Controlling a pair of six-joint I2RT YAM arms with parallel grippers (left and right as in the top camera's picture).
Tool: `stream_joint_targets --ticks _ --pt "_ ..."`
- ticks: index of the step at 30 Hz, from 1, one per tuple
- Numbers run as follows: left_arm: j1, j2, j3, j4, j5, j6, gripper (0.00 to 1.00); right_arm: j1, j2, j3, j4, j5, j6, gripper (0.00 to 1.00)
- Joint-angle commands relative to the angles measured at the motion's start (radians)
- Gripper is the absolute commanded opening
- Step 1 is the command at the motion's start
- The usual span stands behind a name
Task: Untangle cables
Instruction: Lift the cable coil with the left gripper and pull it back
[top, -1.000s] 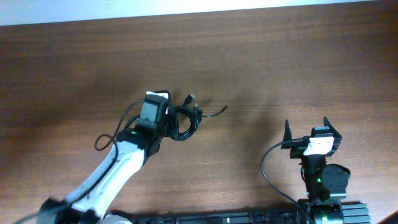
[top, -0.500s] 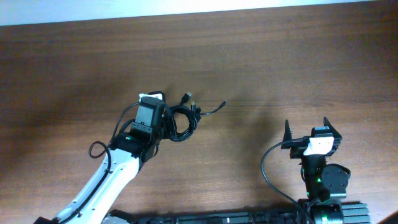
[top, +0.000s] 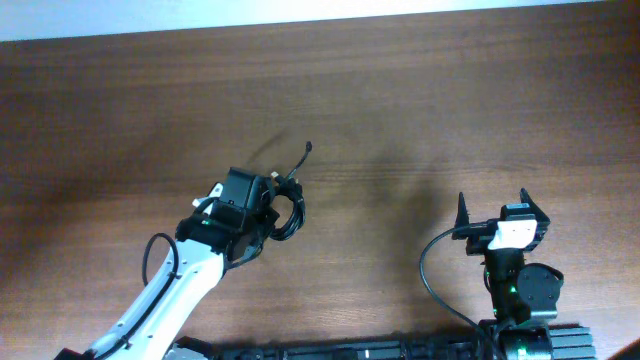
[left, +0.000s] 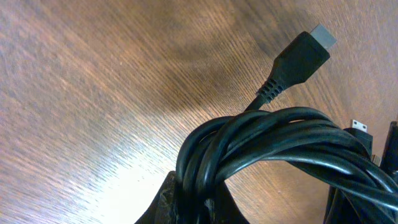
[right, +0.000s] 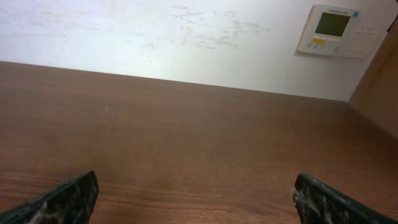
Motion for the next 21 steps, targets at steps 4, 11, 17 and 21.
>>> stream_joint_targets --ticks 4,11,17,21 --pt "-0.052 -0.015 0.004 0.002 0.054 -0.349 0.02 -0.006 -0.008 -0.007 -0.004 0.008 0.005 0.99" --pt "-0.179 -0.003 0.004 0.002 0.025 -0.404 0.11 -0.006 -0.008 -0.007 -0.004 0.008 0.005 0.99" --pt "-0.204 -0.002 0.004 0.002 -0.012 -0.365 0.54 -0.006 -0.008 -0.007 -0.004 0.008 0.005 0.99" --pt "-0.201 -0.003 0.004 0.036 -0.029 -0.076 0.86 -0.006 -0.008 -0.007 -0.004 0.008 0.005 0.99"
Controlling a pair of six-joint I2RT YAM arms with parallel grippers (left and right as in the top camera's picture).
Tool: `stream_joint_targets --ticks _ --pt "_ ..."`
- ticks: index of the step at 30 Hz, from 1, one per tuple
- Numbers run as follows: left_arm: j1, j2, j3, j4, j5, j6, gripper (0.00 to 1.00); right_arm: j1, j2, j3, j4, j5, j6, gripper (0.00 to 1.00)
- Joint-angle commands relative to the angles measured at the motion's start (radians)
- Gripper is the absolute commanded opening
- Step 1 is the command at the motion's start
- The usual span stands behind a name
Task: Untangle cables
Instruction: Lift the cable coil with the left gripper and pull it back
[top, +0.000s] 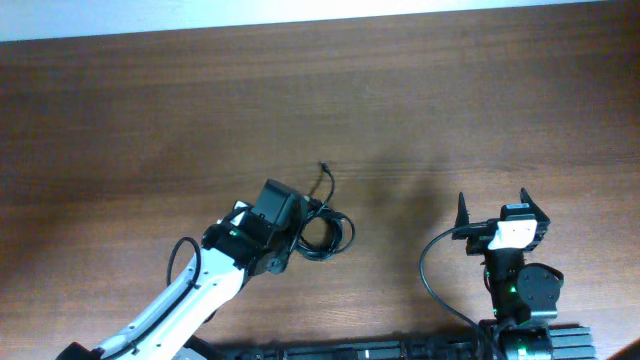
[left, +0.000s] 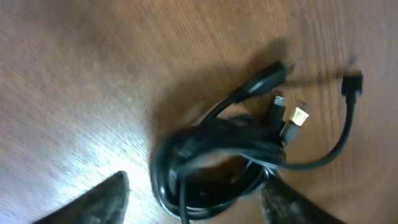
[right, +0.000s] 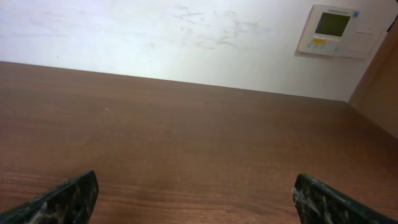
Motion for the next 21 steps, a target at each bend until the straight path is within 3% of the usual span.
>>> stream_joint_targets --ticks 1,2,3,6,8,11,17,21 --pt "0.004 -0.005 0.006 0.064 -0.027 0.407 0.92 -0.006 -0.008 -0.007 -0.004 0.008 0.005 0.99" --pt "0.012 -0.009 0.017 0.096 -0.02 0.616 0.99 -0.006 -0.008 -0.007 -0.004 0.008 0.005 0.99" --pt "0.024 -0.016 0.047 0.105 -0.023 0.845 0.99 -0.006 -0.008 -0.007 -0.004 0.008 0.005 0.99" --pt "0.056 -0.025 0.127 0.104 -0.03 1.138 0.99 -0.006 -0.008 -0.007 -0.004 0.008 0.005 0.99" --pt "0.085 -0.025 0.177 0.105 -0.037 1.254 0.99 -0.006 -0.008 -0.007 -0.004 0.008 0.005 0.99" --pt "0.131 -0.025 0.191 0.111 -0.048 1.25 0.99 -0.006 -0.008 -0.007 -0.004 0.008 0.005 0.99" --pt "0.203 -0.025 0.191 0.111 -0.048 1.123 0.99 -0.005 -0.008 -0.007 0.021 -0.019 0.005 0.99" --pt "0.203 -0.025 0.191 0.111 -0.047 1.122 0.99 -0.005 -0.008 -0.007 0.031 -0.424 0.163 0.99"
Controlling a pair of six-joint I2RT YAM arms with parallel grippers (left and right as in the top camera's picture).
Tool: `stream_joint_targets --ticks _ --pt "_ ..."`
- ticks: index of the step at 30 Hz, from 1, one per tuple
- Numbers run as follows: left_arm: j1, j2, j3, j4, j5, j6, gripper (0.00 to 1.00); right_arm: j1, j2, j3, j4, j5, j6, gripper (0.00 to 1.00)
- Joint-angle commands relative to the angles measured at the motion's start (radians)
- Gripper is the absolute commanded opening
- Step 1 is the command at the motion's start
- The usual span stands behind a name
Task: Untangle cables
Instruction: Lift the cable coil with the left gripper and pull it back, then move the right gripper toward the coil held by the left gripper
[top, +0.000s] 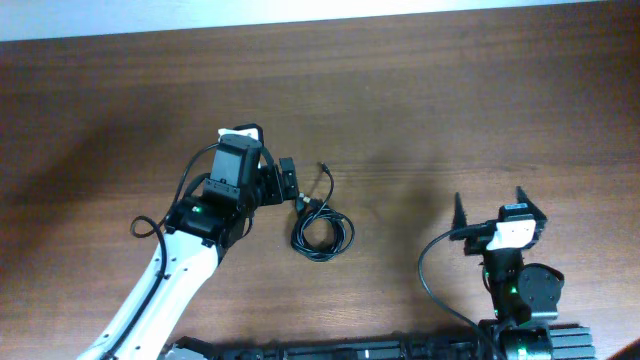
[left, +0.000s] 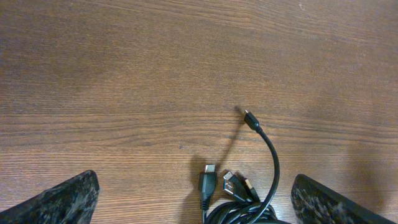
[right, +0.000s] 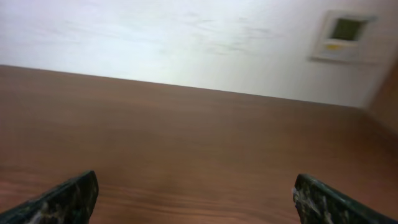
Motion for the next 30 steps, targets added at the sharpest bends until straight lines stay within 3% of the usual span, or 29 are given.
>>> stream_joint_targets --ticks 1,6,10,13,18,24,27,30 --pt "0.003 -0.01 0.014 0.002 -0.007 -0.019 0.99 -0.005 -0.008 -0.007 0.015 -0.436 0.188 0.99" --pt "0.003 -0.01 0.014 0.0 -0.006 -0.018 0.99 -0.005 -0.008 -0.007 0.091 -0.848 0.28 0.99" --pt "0.003 -0.01 0.014 -0.003 0.043 -0.018 0.99 -0.006 -0.008 -0.002 0.225 -0.729 0.459 0.99" --pt "0.003 -0.01 0.014 -0.004 0.057 -0.018 0.99 -0.006 0.0 0.06 0.182 -0.639 0.462 0.99" --pt "0.003 -0.01 0.014 -0.01 0.057 -0.018 0.99 -0.006 0.149 0.273 -0.154 -0.487 0.385 0.98" --pt "0.003 -0.01 0.014 -0.025 0.084 -0.021 0.99 -0.005 0.572 0.727 -0.514 -0.372 0.315 0.99" --pt "0.003 -0.01 0.014 -0.07 0.083 -0.157 0.99 -0.005 0.757 0.912 -0.647 -0.488 0.317 0.98" --pt "0.003 -0.01 0.014 -0.127 0.082 -0.278 0.99 -0.005 0.875 0.964 -0.638 -0.747 0.319 0.98"
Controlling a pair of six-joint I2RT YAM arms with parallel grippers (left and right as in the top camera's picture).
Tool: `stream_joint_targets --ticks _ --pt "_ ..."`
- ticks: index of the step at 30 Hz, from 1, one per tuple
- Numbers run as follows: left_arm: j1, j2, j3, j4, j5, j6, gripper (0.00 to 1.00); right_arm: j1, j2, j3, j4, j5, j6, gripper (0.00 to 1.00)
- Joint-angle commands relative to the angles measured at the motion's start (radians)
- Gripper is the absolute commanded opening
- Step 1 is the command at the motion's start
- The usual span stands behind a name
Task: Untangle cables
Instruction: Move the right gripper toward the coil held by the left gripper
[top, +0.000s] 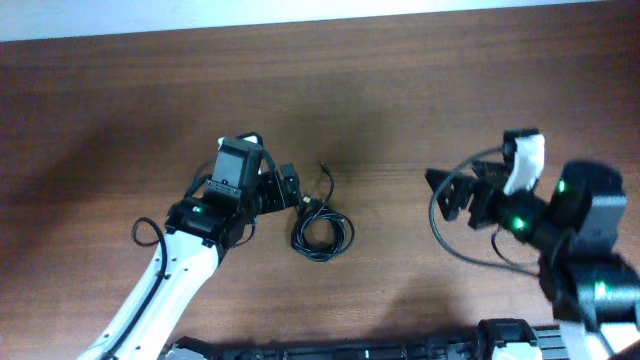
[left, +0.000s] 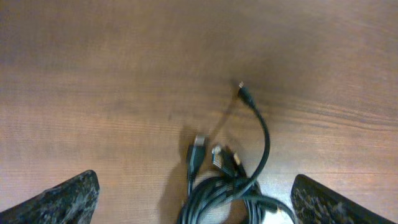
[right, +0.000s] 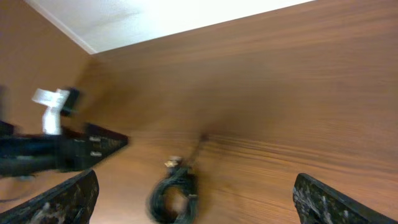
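Observation:
A coiled bundle of black cables (top: 322, 236) lies on the wooden table (top: 420, 90), with several plugs (left: 211, 152) and one thin loose end (top: 325, 172) sticking out toward the far side. My left gripper (top: 289, 188) hovers open just left of the plugs, nothing between its fingers (left: 62, 196). In its wrist view the coil (left: 227, 199) lies low between the fingers. My right gripper (top: 444, 194) is open at the centre right, facing the bundle from well to its right. Its blurred wrist view shows the coil (right: 174, 194) far ahead.
The left arm (top: 170, 280) runs from the near left edge up to the bundle. The right arm's body (top: 585, 215) and its own cable loop (top: 465, 245) fill the right side. A white wall strip (top: 300, 10) borders the table's far edge.
My right arm has left its rest place at the near right. It now sits further up the table, turned left toward the bundle. The left gripper stays open by the plugs, slightly nearer the coil.
First the bundle sat at my left gripper, close before its camera, and the right arm rested open at the near right. Then the bundle lay on the table with the left gripper open beside it. The left gripper then stood at the coil's upper left; now the right arm faces the bundle.

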Motion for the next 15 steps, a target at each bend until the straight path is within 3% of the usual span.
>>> stream_joint_targets --ticks 1,3,8,11,15 --pt "0.003 -0.01 0.014 -0.074 0.011 -0.24 0.99 -0.003 0.119 0.049 0.012 -0.31 -0.011 0.99" --pt "-0.013 -0.01 0.014 -0.125 0.024 -0.372 0.99 -0.003 0.192 0.049 0.034 -0.351 -0.011 0.99" --pt "-0.074 -0.007 0.007 -0.208 0.076 -0.372 0.99 -0.002 0.366 0.049 0.036 -0.398 -0.01 0.99" --pt "-0.14 -0.006 -0.034 -0.225 0.069 -0.511 1.0 -0.002 0.437 0.049 -0.008 -0.399 -0.011 1.0" --pt "-0.214 0.028 -0.1 -0.203 0.011 -0.729 0.84 -0.002 0.465 0.048 -0.023 -0.399 -0.011 0.95"
